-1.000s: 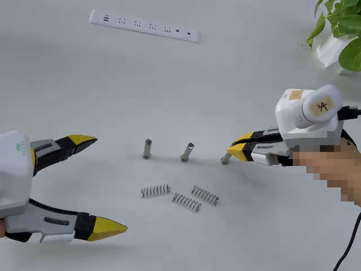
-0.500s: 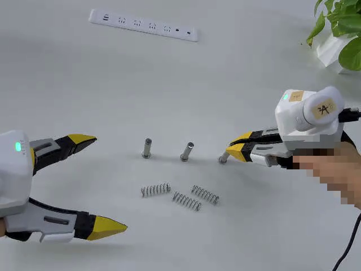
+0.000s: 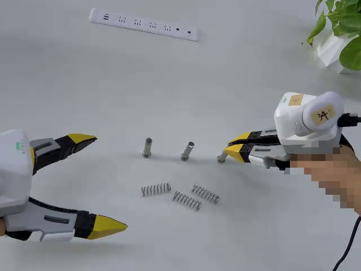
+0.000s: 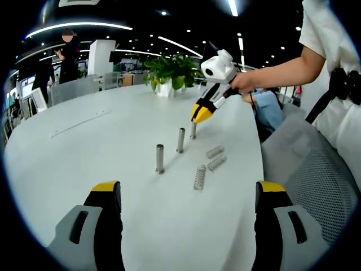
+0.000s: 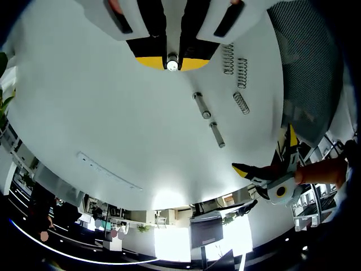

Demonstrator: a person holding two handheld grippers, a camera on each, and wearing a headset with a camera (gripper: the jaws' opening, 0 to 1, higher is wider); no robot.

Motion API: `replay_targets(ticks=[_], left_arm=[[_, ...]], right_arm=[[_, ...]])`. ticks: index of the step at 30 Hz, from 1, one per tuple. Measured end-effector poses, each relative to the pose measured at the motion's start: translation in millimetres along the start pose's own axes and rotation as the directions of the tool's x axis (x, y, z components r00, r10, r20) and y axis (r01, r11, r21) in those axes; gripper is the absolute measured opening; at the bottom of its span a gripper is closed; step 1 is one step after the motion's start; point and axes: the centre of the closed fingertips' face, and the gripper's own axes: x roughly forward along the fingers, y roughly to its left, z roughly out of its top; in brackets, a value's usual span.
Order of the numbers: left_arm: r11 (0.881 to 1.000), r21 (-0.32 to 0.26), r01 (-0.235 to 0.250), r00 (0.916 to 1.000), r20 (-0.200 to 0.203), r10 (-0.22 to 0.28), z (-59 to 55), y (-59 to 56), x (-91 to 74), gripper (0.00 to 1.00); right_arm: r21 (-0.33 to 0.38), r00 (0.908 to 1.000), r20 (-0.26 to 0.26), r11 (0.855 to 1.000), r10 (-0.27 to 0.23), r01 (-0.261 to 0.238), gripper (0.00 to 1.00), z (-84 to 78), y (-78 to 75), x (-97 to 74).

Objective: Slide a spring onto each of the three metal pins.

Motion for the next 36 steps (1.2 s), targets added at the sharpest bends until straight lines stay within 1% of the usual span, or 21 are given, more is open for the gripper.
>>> replay_targets(ticks=[7,14,19,25,36], left_arm=[[1.000,0.000,0.003,1.0000,0.001,-0.003,0.3,-0.6,0.9,0.98],[1.000,0.001,0.003,1.0000,0.004,-0.003,0.3,-0.6,0.5,0.98],[1.000,0.002,0.003,1.0000,0.003,-0.003,-0.3,-0.8,0.5,0.98],[1.000,0.002,0.003,1.0000,0.004,-0.003,0.2,-1.0,0.8,0.98],[1.000,0.001,0.003,1.0000,0.005,-0.003,0.5,-1.3,0.7,0.98]], right_arm=[[-0.007,1.0000,0.007,1.000,0.002,-0.002,0.04,0.2,2.6,1.4],[-0.005,1.0000,0.008,1.000,0.000,0.000,0.04,-1.7,1.8,1.6],[-0.001,0.9999,0.014,1.000,0.011,-0.011,0.05,-2.1,4.0,1.7],[-0.001,0.9999,0.015,1.000,0.007,-0.007,0.05,-1.3,2.6,1.3],[0.002,0.9998,0.018,1.000,0.006,-0.006,0.09,-0.4,2.7,0.6]])
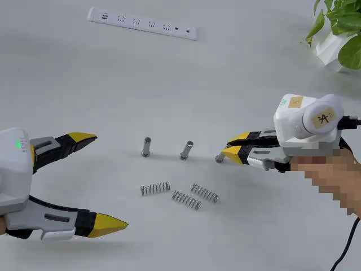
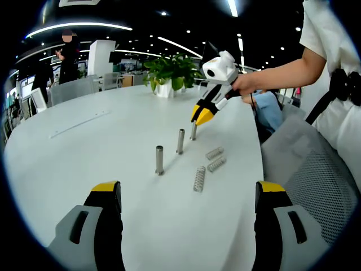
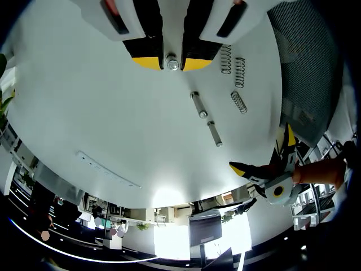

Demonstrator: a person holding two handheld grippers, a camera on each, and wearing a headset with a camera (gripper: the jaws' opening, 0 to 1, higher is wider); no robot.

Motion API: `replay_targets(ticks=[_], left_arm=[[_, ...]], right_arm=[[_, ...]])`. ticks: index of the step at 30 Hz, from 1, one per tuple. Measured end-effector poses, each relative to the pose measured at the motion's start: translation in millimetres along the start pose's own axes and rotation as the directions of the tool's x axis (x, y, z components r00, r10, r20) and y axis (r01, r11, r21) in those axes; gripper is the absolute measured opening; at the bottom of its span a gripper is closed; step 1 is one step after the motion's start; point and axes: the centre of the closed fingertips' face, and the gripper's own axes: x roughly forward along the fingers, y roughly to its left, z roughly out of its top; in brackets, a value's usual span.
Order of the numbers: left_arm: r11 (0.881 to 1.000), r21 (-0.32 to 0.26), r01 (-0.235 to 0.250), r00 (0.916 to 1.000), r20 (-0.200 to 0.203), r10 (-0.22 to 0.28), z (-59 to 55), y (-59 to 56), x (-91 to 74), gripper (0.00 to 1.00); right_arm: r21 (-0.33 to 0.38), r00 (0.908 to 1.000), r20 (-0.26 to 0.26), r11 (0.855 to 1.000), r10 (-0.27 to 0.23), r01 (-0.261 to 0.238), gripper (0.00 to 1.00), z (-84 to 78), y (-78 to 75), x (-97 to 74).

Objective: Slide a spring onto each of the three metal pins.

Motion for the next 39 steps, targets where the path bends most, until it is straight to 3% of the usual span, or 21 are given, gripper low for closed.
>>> replay_targets(ticks=[7,24,39], left_arm=[[1.000,0.003,0.003,1.0000,-0.001,-0.003,0.9,-0.5,0.9,0.98],[1.000,0.012,0.009,0.9999,-0.010,-0.009,2.7,-2.1,1.1,0.98],[1.000,0.022,0.005,0.9998,-0.021,-0.005,2.6,-5.0,-3.0,0.98]], right_arm=[[0.003,1.0000,0.004,1.000,0.001,-0.001,0.12,0.9,0.5,-1.4],[0.011,0.9998,0.019,1.000,-0.002,0.002,0.32,-5.1,-1.6,-13.6],[0.010,0.9967,0.080,1.000,0.009,-0.010,0.53,-10.9,10.4,-30.5]])
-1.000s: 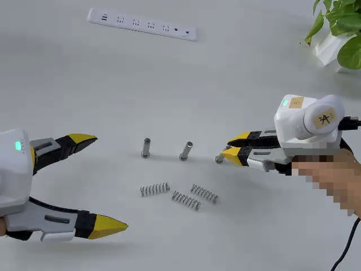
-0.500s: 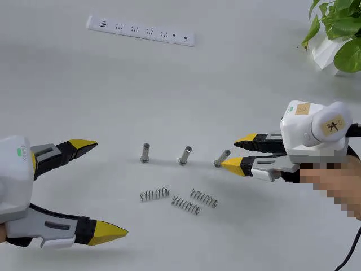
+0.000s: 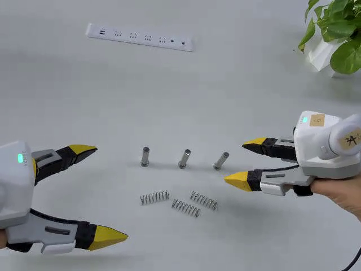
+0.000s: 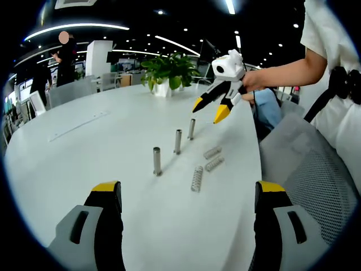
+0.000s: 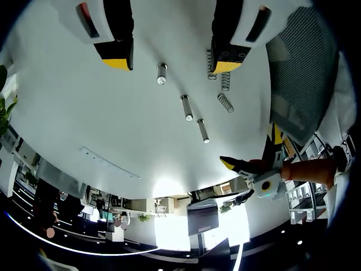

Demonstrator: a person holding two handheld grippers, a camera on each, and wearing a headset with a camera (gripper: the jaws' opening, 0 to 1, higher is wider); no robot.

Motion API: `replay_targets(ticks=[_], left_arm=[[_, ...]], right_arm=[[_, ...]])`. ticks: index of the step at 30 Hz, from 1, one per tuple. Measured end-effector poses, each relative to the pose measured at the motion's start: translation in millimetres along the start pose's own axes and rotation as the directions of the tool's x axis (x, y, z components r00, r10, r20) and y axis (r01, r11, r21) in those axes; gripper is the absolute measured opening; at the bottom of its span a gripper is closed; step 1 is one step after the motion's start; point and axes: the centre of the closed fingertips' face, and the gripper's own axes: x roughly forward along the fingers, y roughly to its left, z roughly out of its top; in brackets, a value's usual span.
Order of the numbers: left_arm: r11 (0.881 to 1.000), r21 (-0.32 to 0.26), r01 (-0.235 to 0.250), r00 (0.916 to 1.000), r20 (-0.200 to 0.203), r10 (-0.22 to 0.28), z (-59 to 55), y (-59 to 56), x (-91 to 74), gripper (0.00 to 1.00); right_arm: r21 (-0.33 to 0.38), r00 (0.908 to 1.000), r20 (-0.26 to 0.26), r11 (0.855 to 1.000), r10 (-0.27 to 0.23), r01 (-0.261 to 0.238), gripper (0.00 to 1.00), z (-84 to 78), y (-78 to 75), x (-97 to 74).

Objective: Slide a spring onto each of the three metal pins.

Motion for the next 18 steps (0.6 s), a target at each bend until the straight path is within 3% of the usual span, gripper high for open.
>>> replay_targets(ticks=[12,18], left_arm=[[1.000,0.010,-0.009,0.9999,-0.010,0.009,0.4,-2.7,-3.4,0.97],[1.000,0.015,-0.020,0.9993,-0.031,0.021,-1.1,-3.9,-3.9,0.95]], right_arm=[[-0.020,0.9987,0.047,1.000,0.022,-0.021,0.67,-10.1,7.6,-16.0],[-0.040,0.9958,0.082,0.999,0.040,-0.037,0.76,-13.1,18.5,-20.8]])
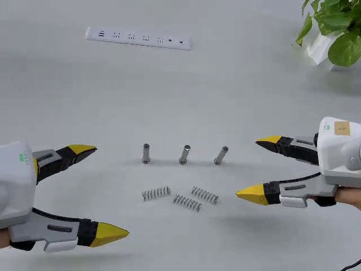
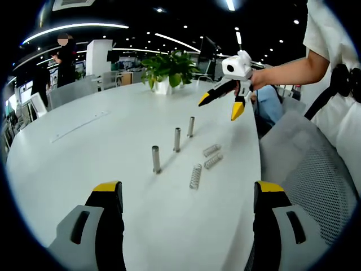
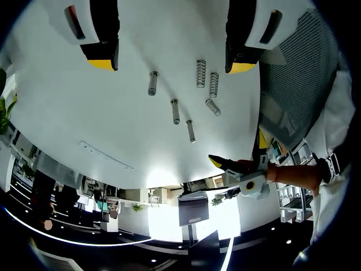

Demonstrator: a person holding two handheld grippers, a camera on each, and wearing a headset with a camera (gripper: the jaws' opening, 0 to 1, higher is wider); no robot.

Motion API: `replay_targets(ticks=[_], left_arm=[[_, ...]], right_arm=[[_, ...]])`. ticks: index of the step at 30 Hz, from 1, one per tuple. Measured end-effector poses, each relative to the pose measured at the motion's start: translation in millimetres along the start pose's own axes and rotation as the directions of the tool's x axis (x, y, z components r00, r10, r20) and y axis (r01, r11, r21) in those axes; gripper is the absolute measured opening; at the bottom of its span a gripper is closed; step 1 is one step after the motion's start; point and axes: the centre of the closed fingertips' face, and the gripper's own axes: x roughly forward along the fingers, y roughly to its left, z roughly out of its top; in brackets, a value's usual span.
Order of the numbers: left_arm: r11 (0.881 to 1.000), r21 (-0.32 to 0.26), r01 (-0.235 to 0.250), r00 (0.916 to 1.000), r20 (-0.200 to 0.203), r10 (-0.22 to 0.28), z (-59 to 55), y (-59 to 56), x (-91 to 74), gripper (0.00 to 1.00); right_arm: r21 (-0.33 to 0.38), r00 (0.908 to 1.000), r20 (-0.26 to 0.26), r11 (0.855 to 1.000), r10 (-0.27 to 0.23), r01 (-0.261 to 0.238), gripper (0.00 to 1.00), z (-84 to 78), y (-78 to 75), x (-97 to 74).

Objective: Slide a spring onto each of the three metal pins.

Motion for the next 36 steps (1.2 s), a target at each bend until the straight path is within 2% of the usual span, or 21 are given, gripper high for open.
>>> replay_targets(ticks=[3,7,10,11,13,17,19,20,22,25,27,29,34,36], left_arm=[[1.000,0.002,-0.006,1.0000,-0.007,0.006,-0.6,-0.5,0.0,0.94],[1.000,0.010,-0.012,0.9993,-0.036,0.013,-4.5,-2.5,2.6,0.92],[1.000,0.019,-0.005,0.9967,-0.081,0.006,-9.9,-5.3,7.1,0.87],[0.999,0.038,-0.004,0.9962,-0.086,0.007,-10.5,-6.0,8.4,0.87],[0.999,0.039,0.003,0.9948,-0.101,0.001,-11.5,-7.9,12.6,0.85],[0.998,0.057,0.011,0.9917,-0.128,-0.003,-13.5,-11.6,20.6,0.76],[0.998,0.054,0.012,0.9881,-0.154,-0.003,-16.0,-12.3,24.7,0.73],[0.999,0.049,0.006,0.9843,-0.177,0.003,-19.1,-11.0,26.4,0.69],[0.999,0.049,0.010,0.9820,-0.189,-0.001,-19.1,-12.1,29.7,0.60],[1.000,0.008,0.005,0.9698,-0.244,-0.003,-25.7,-12.1,35.7,0.55],[1.000,0.014,0.009,0.9691,-0.247,-0.005,-24.7,-12.9,39.6,0.51],[0.999,0.030,0.012,0.9630,-0.269,-0.003,-25.6,-14.1,42.8,0.47],[0.997,0.071,0.017,0.9561,-0.293,0.004,-24.5,-14.4,54.1,0.38],[0.995,0.101,0.015,0.9450,-0.326,0.019,-28.1,-12.1,57.6,0.33]], right_arm=[[-0.001,1.0000,0.004,1.000,0.002,-0.002,0.79,-4.5,3.4,-2.9],[0.009,0.9999,0.012,1.000,-0.001,0.001,0.79,-10.0,5.5,-6.8],[0.013,0.9998,0.017,1.000,-0.009,0.009,0.78,-12.7,6.7,-10.1],[0.016,0.9997,0.020,1.000,-0.011,0.010,0.78,-13.0,7.0,-10.9],[0.021,0.9995,0.030,1.000,-0.013,0.012,0.78,-12.7,7.7,-12.6],[0.026,0.9992,0.035,0.999,-0.022,0.021,0.77,-14.0,7.1,-15.0],[0.030,0.9990,0.036,0.999,-0.028,0.027,0.77,-14.6,6.3,-16.4],[0.030,0.9987,0.040,0.999,-0.032,0.030,0.77,-14.4,5.9,-17.4],[0.036,0.9983,0.046,0.999,-0.036,0.034,0.77,-14.1,5.3,-18.4],[0.041,0.9983,0.044,0.998,-0.039,0.037,0.76,-16.3,5.5,-19.5],[0.041,0.9982,0.045,0.998,-0.040,0.038,0.76,-17.2,5.7,-20.1],[0.044,0.9980,0.048,0.998,-0.040,0.038,0.76,-18.0,6.2,-20.9],[0.049,0.9982,0.042,0.998,-0.043,0.041,0.75,-21.9,5.8,-22.5],[0.053,0.9979,0.046,0.998,-0.045,0.043,0.75,-22.3,5.6,-23.1]])
